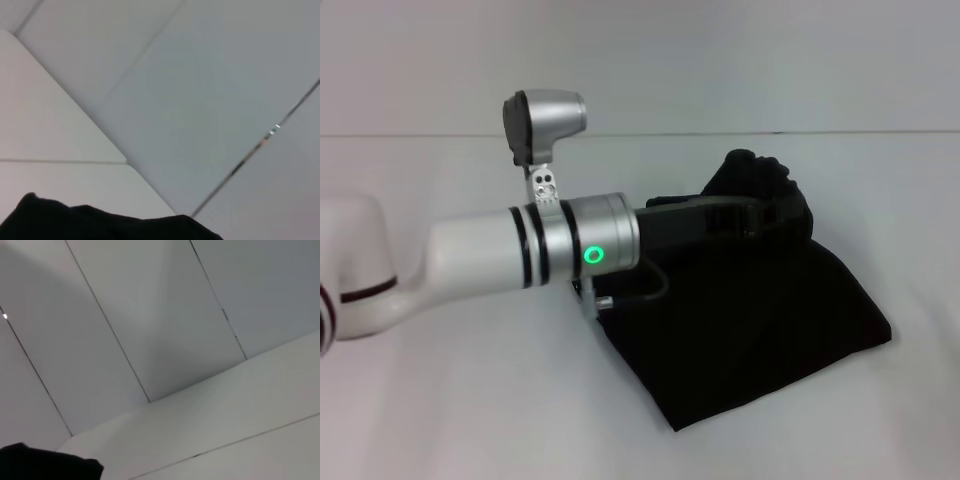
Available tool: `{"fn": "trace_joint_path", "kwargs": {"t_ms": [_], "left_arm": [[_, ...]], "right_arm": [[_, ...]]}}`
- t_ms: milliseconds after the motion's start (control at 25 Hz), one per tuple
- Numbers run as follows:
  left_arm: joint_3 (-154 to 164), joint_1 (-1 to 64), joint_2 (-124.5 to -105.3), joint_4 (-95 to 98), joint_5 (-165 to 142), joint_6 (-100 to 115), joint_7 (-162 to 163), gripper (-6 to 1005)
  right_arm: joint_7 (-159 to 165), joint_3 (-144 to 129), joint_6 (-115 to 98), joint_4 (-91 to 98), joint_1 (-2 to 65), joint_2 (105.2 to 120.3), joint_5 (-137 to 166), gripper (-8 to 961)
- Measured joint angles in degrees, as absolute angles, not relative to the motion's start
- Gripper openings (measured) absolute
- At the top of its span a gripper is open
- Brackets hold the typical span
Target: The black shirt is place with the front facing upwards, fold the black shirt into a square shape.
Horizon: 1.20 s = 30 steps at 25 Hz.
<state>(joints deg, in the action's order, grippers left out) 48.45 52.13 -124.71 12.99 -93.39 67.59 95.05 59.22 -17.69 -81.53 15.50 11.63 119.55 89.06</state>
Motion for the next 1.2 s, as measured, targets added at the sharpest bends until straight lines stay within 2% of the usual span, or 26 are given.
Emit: {"fn": "trace_joint_path", "kwargs": {"t_ms": [520,800,1000,1200], "left_arm": [[49.43,56.31,-124.72,4.61,-90.48,60.25,90.15,225],[48.64,56.55,-124.72,4.43,-89.89,63.75,88.38,276],[49.01,54.67,-124.55,6.88,-88.50,70.38,87.42,507],[58.47,46.66,-123.89,18.02,-88.82,75.08,95.00,741]], "right_arm": [[59.44,-19.18,-81.46,14.77,12.60,119.62,89.34,776],[59.65,-19.91,-81.35,14.76,13.14,119.62,89.40,776],[59.80,-19.95,-81.26,14.92,13.35,119.56,90.20,777],[61.13,-19.96,-84.10,15.92,13.43,118.55,91.64,777]]}}
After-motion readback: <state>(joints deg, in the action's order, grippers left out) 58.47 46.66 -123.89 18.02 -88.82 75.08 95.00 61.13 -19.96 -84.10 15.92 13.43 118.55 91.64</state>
